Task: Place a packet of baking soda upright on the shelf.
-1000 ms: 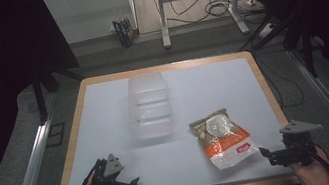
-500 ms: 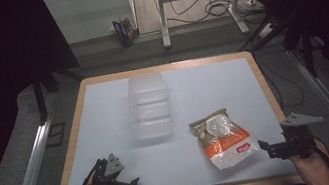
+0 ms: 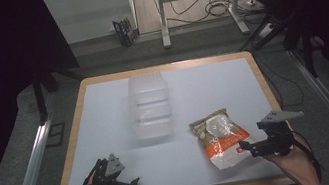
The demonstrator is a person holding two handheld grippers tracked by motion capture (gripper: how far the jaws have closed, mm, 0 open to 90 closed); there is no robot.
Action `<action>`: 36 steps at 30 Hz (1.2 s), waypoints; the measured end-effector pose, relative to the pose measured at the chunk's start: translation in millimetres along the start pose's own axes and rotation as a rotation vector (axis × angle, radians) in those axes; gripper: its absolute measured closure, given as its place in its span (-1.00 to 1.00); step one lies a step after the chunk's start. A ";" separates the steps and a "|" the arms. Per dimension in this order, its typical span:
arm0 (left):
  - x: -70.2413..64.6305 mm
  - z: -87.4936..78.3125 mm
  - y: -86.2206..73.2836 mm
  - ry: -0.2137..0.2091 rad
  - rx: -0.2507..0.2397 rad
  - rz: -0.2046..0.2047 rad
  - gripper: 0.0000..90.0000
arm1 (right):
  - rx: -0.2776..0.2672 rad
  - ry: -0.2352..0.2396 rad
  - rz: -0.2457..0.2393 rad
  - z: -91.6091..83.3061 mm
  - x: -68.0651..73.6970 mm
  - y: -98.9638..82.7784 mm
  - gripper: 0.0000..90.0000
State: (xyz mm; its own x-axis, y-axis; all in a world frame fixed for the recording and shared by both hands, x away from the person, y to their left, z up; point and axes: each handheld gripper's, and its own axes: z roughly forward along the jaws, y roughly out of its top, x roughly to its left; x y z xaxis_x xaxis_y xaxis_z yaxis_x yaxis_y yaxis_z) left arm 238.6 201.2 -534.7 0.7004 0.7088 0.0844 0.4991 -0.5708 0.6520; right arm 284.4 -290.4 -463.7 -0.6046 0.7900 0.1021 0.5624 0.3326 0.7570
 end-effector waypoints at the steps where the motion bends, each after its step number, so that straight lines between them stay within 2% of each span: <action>1: 0.0 0.0 0.0 0.000 0.000 0.000 -0.93 | 0.005 0.011 0.002 1.5 2.0 1.4 -0.99; 4: 0.0 0.0 0.0 0.000 0.000 0.001 -0.93 | 0.021 0.010 -0.006 6.9 7.8 4.8 -0.90; 8: 0.1 0.2 0.0 0.000 0.001 0.000 -0.93 | 0.024 0.023 0.001 10.6 13.0 10.0 -0.60; 9: 0.1 0.2 0.0 0.000 0.001 0.000 -0.93 | 0.024 0.023 0.001 10.6 13.0 10.0 -0.60; 10: 0.0 0.2 0.1 0.000 0.002 0.001 -0.93 | 0.031 0.050 -0.010 13.0 17.1 14.2 -0.33; 11: -0.1 0.2 0.1 0.000 0.001 0.001 -0.93 | 0.032 0.056 -0.018 14.1 19.2 15.3 -0.24; 13: -0.3 0.0 0.0 0.001 0.001 0.003 -0.93 | 0.028 0.070 -0.059 17.2 26.4 18.5 0.13; 18: -0.6 -0.2 -0.1 0.003 0.000 0.006 -0.93 | 0.028 0.112 -0.146 27.8 45.2 23.9 0.78; 19: -0.6 -0.2 -0.1 0.003 0.000 0.007 -0.93 | 0.042 0.121 -0.163 31.8 50.0 25.2 0.91; 20: -0.7 -0.1 -0.1 0.004 -0.001 0.005 -0.93 | 0.046 0.127 -0.175 34.5 52.7 25.9 0.97; 27: -0.8 -0.2 0.0 0.004 0.001 0.010 -0.93 | 0.140 0.152 -0.237 63.8 77.8 30.4 0.97; 32: -0.9 -0.3 -0.1 0.005 0.000 0.012 -0.93 | 0.183 0.182 -0.279 79.8 95.9 29.7 0.97; 36: -1.1 -0.4 -0.2 0.004 -0.001 0.013 -0.93 | 0.224 0.186 -0.301 87.8 102.1 22.7 0.97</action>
State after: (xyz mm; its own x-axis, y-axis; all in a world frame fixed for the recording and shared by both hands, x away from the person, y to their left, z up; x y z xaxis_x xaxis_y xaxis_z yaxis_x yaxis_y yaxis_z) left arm 237.5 200.6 -534.6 0.7050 0.7026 0.0959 0.4891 -0.5797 0.6518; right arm 285.0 -156.9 -492.8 -0.8408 0.5407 0.0278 0.4413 0.6547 0.6136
